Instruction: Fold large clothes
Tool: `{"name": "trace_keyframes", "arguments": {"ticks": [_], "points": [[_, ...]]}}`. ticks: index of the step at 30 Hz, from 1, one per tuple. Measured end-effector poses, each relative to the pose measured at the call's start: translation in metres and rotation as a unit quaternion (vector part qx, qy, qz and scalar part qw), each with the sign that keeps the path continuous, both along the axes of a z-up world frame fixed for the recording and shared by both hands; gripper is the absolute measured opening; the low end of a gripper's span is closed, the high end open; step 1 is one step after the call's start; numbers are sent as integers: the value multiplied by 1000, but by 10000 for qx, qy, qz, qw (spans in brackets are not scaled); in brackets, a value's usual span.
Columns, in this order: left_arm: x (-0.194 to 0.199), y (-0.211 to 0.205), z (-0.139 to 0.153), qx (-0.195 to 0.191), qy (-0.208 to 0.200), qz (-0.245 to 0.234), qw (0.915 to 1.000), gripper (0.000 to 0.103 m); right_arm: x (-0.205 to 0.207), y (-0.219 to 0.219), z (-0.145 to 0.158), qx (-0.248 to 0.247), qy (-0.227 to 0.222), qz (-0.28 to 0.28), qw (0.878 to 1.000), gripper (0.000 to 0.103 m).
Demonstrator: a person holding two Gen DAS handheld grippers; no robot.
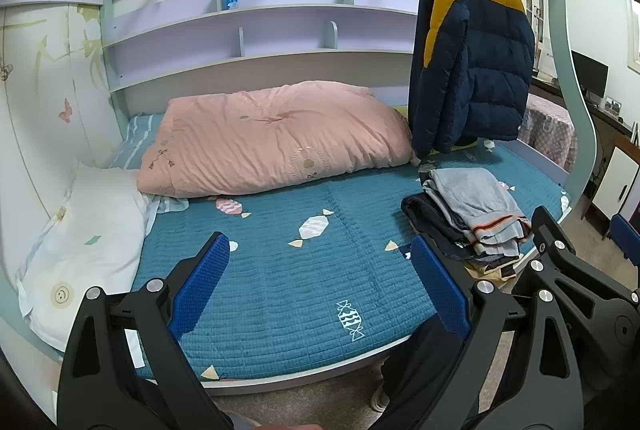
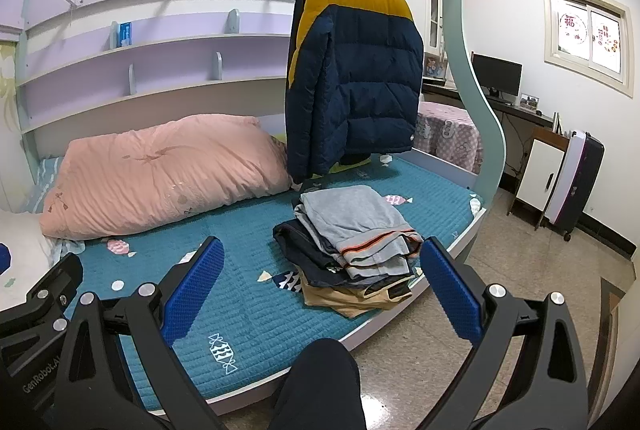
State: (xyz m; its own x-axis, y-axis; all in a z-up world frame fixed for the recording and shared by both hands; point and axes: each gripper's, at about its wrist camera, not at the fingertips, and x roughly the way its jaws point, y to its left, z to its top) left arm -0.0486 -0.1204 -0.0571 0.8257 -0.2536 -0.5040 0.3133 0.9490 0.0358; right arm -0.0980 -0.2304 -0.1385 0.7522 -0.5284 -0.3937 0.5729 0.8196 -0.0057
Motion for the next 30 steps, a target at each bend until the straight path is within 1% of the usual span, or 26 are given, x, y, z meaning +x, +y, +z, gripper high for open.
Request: {"name": "trace_keyframes", "arguments": {"ticks": [30], "points": [[-6,-2,0,0,-31,39,10000,93,-1,1,-1,29,-95,6,10000,95]]}}
